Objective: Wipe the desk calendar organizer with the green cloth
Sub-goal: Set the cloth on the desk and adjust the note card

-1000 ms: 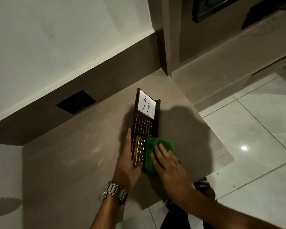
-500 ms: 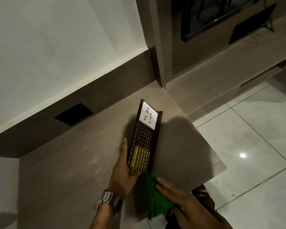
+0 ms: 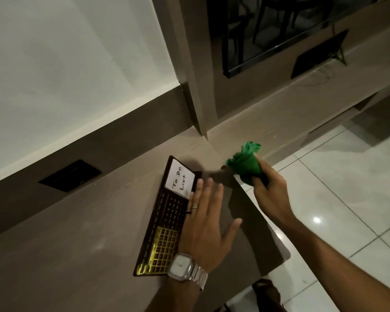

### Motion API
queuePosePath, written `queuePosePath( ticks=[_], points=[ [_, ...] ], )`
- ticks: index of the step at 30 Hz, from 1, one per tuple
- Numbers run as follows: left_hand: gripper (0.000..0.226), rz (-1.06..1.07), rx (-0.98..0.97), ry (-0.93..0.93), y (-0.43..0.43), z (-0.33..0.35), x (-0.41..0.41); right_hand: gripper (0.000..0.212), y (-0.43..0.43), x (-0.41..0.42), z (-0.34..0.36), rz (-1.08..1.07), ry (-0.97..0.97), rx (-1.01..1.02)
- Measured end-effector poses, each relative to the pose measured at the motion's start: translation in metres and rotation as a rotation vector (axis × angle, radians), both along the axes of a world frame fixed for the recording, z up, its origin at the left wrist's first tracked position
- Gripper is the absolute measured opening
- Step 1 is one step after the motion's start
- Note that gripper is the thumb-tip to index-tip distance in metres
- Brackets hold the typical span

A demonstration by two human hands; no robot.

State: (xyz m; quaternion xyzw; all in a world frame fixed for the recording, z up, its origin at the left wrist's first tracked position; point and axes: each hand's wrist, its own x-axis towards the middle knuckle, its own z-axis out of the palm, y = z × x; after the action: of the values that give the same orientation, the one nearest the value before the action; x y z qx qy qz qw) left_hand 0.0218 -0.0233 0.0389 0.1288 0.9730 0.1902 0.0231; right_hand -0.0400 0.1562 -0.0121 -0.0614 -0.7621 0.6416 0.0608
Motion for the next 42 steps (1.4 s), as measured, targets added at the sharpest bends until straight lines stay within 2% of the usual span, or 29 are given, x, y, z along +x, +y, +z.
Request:
queuePosePath(
  ticks=[5,9,14,17,22,27,31,35,37,39,42],
  points=[
    [0.083,-0.111,-0.223,-0.180,0.012,-0.065,-0.020,0.064,0.003,-0.060,-0.042,0.073,0.059,0.470],
    [0.085,-0.115,-0.254,-0.173,0.010,-0.091,-0.025,0.064,-0.006,-0.099,-0.063,0.162,0.058,0.734],
    [0.084,-0.104,-0.265,-0.127,0.011,-0.103,-0.020,0.076,-0.007,-0.114,-0.094,0.386,0.027,1.059],
    [0.084,-0.096,-0.274,-0.110,0.011,-0.104,-0.020,0.077,-0.003,-0.110,-0.108,0.449,0.069,1.160],
    [0.084,-0.105,-0.280,-0.108,0.011,-0.103,-0.020,0.058,-0.002,-0.112,-0.098,0.453,0.072,1.088],
    [0.084,-0.113,-0.269,-0.163,0.010,-0.097,-0.022,0.044,-0.018,-0.093,-0.047,0.294,0.115,0.690],
    [0.082,-0.153,-0.354,-0.161,0.006,-0.072,-0.020,0.037,-0.070,-0.082,0.008,0.517,0.222,0.454],
    [0.075,-0.161,-0.455,-0.064,-0.007,-0.033,-0.016,0.037,-0.109,-0.088,0.045,0.675,0.029,0.224],
    [0.077,-0.105,-0.439,-0.036,-0.018,-0.014,-0.012,0.029,-0.115,-0.089,0.054,0.684,-0.014,0.200],
    [0.089,-0.048,-0.450,-0.005,-0.038,0.002,-0.005,0.021,-0.117,-0.088,0.060,0.676,-0.021,0.200],
    [0.096,0.060,-0.479,0.024,-0.077,0.015,0.006,0.018,-0.117,-0.084,0.065,0.641,-0.039,0.159]
  ],
)
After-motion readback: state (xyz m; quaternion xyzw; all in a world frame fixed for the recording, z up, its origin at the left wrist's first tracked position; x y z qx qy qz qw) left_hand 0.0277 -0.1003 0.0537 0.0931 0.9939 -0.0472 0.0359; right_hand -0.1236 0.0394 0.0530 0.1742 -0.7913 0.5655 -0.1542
